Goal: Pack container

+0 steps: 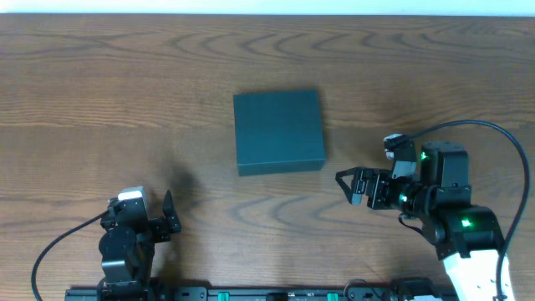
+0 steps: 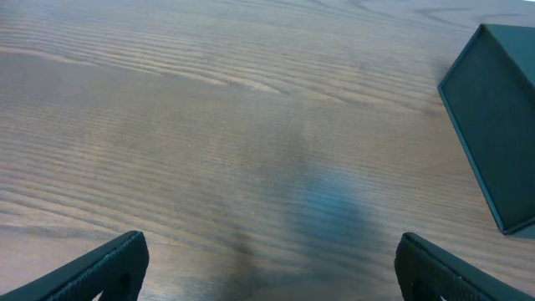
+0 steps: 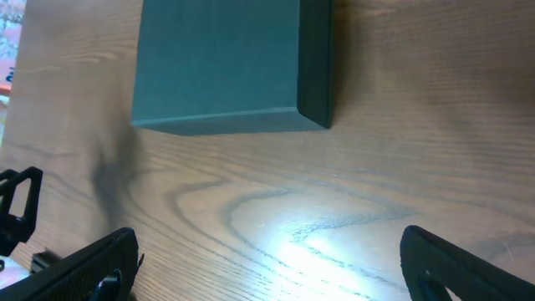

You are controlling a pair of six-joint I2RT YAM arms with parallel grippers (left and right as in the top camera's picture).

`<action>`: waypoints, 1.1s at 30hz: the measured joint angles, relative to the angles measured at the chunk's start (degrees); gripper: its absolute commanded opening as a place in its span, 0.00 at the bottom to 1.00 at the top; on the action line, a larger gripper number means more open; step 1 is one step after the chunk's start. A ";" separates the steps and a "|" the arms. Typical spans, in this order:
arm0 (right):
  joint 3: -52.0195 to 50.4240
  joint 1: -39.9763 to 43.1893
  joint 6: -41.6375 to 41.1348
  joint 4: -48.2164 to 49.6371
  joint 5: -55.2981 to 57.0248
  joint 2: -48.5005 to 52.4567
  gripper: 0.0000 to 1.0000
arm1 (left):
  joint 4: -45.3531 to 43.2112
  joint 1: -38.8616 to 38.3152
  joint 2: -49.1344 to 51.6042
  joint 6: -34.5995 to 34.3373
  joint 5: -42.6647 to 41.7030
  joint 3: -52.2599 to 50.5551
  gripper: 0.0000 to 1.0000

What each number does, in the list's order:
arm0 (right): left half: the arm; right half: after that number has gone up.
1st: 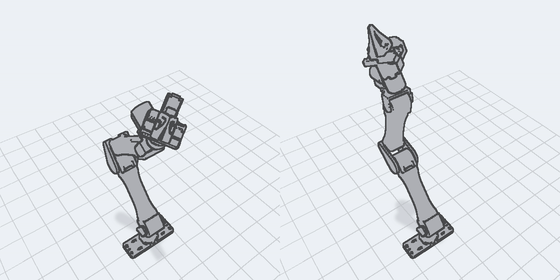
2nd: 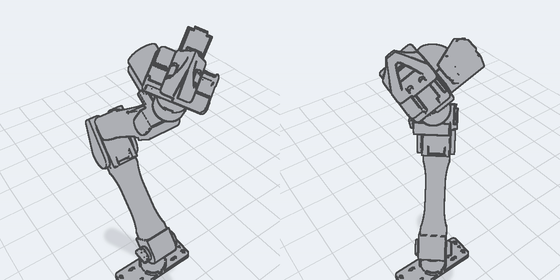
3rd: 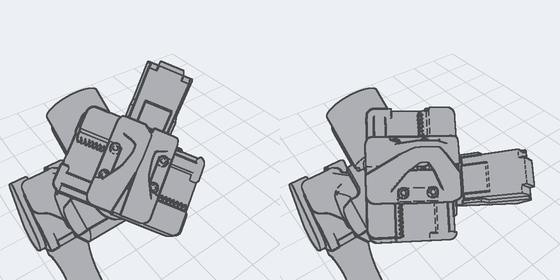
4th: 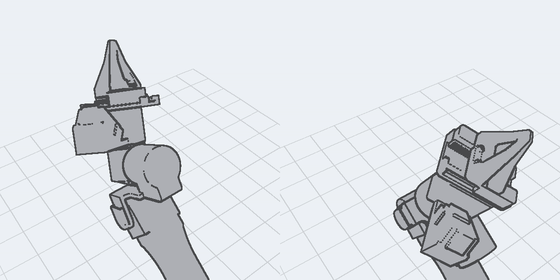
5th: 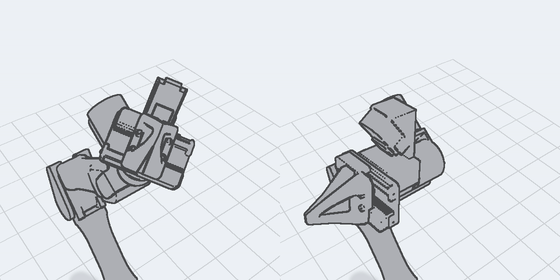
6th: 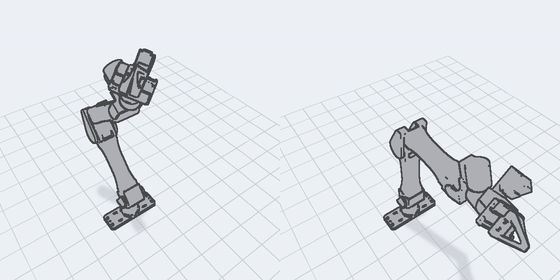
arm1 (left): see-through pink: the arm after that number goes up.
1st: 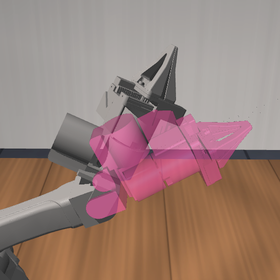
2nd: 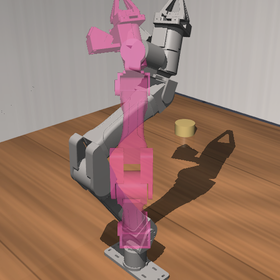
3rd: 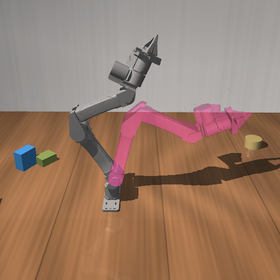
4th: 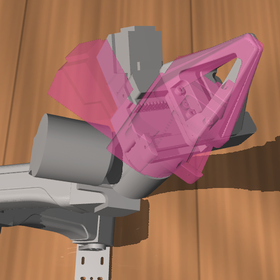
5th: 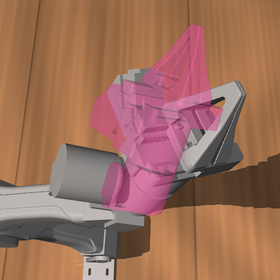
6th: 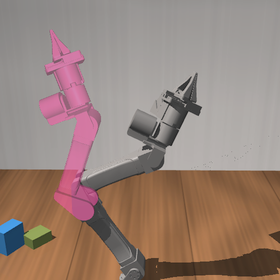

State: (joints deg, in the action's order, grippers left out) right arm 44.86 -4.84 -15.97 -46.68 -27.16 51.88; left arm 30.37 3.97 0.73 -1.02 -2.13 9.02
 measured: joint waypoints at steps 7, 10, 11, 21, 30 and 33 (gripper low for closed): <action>-5.22 -0.02 3.80 6.51 11.98 -8.94 0.99 | -0.04 0.00 -0.02 0.00 0.02 0.00 0.95; -13.49 -0.28 4.50 13.90 15.56 -15.96 0.99 | -0.07 0.00 -0.04 0.00 0.02 0.00 0.95; -16.15 -0.63 4.59 15.87 16.20 -17.81 0.99 | -0.09 0.00 -0.04 -0.02 0.02 0.00 0.95; -37.64 -5.01 4.87 24.52 18.25 -39.19 0.99 | -0.07 0.00 -0.11 0.00 0.02 0.00 0.95; -38.14 -5.20 4.87 24.96 18.67 -47.78 0.99 | -0.07 0.00 -0.11 0.00 0.02 0.00 0.95; -38.18 -5.25 4.87 25.07 18.64 -50.62 0.99 | -0.09 0.00 -0.11 0.00 0.02 0.00 0.95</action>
State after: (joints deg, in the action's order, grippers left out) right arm 6.68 -10.09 -11.09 -21.61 -8.51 1.26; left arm 30.28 3.97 0.62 -1.02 -2.11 9.02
